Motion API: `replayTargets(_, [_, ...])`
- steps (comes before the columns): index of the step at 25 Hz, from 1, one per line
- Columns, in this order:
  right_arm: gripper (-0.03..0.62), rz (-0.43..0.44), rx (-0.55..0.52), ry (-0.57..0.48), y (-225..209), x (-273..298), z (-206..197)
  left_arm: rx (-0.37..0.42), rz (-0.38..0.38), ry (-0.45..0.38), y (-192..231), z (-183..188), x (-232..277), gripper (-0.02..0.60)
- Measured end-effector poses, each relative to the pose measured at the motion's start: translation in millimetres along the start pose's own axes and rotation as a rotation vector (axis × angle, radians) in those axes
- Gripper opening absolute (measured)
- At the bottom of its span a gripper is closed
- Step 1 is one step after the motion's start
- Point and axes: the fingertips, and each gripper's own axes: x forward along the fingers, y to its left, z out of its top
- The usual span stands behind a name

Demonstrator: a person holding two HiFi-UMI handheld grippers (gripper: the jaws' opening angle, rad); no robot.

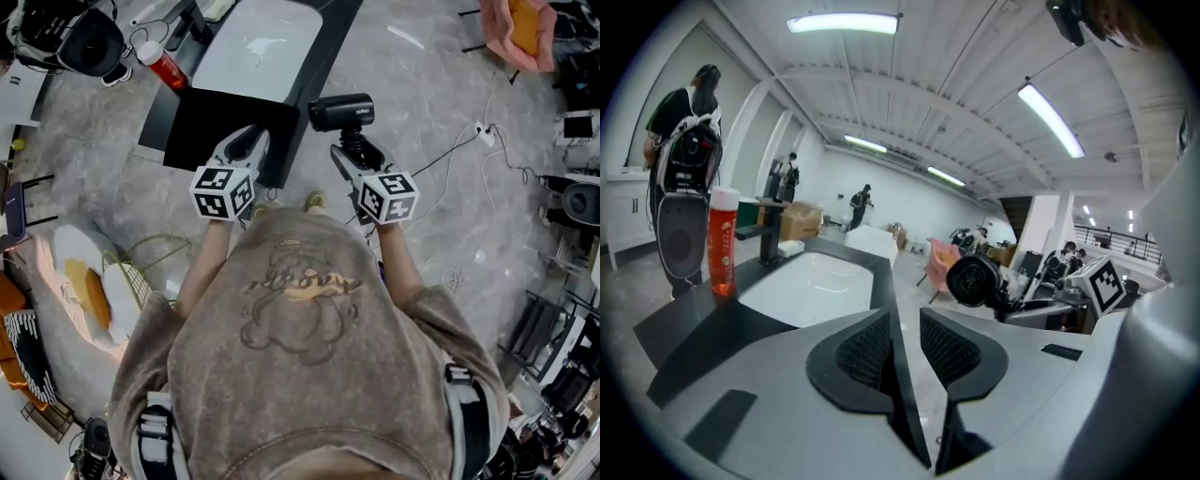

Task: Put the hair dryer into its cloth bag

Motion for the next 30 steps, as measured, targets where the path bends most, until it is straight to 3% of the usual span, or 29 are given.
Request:
replayTargets(9, [0.273,-0.012,0.03,0.003,-18.3,-2.8,-2.6,0.021,-0.037,0.133,-2.8,-37.0,31.4,0.178])
replayTargets(20, [0.273,-0.018,0.057,0.006,-38.0,-8.8,-3.0,0.059,-0.047,0.36,2.3,-106.4,71.5,0.19])
replayTargets(30, [0.273,-0.022,0.064,0.027,-51.6,-5.7,-8.8,0.146,0.015,0.497,12.0,-149.5,91.8,0.19])
